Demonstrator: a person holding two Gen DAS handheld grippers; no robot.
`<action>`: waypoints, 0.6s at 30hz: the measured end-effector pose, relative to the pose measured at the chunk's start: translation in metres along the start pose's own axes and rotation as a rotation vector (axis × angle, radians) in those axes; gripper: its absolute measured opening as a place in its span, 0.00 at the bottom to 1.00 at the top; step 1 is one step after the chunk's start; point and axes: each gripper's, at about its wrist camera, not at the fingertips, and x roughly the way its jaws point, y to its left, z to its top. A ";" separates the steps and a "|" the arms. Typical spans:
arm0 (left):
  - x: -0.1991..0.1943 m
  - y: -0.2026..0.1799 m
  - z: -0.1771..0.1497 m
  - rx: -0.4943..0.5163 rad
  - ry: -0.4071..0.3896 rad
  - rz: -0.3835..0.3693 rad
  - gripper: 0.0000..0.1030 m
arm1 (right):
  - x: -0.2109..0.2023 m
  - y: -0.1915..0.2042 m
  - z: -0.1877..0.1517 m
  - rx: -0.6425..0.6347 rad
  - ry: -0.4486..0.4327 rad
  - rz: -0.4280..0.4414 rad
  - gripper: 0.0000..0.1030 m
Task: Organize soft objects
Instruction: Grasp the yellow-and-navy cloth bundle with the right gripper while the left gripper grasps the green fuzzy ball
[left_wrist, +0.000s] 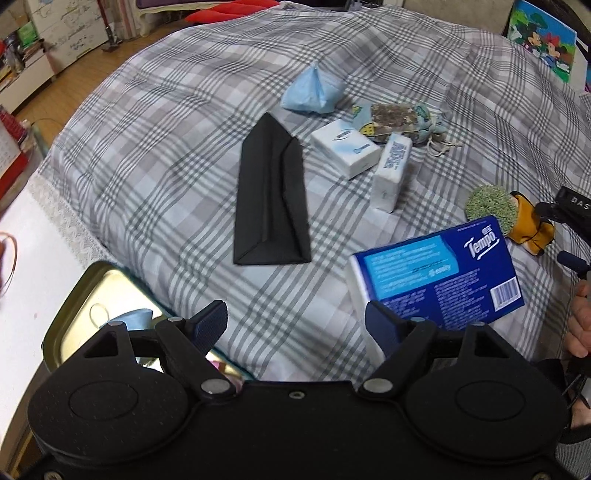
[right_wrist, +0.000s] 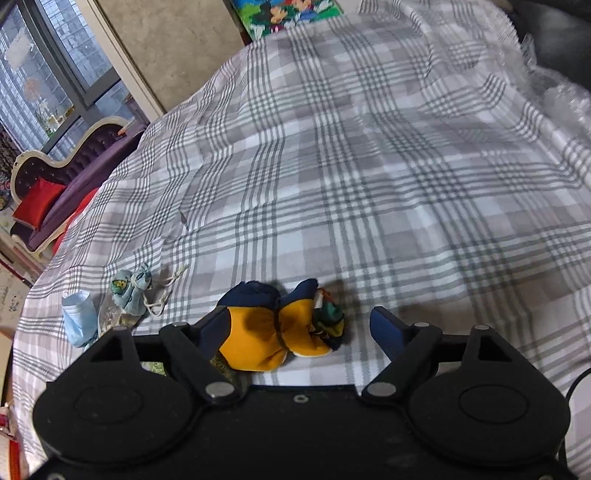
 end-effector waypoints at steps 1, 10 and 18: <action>0.001 -0.003 0.002 0.006 0.000 -0.001 0.75 | 0.002 0.003 0.001 -0.010 0.009 0.001 0.79; 0.012 -0.033 0.025 0.057 0.010 -0.035 0.75 | 0.012 0.025 0.002 -0.096 0.020 0.018 0.89; 0.017 -0.057 0.036 0.092 0.009 -0.065 0.75 | 0.039 0.027 0.002 -0.125 0.109 -0.064 0.84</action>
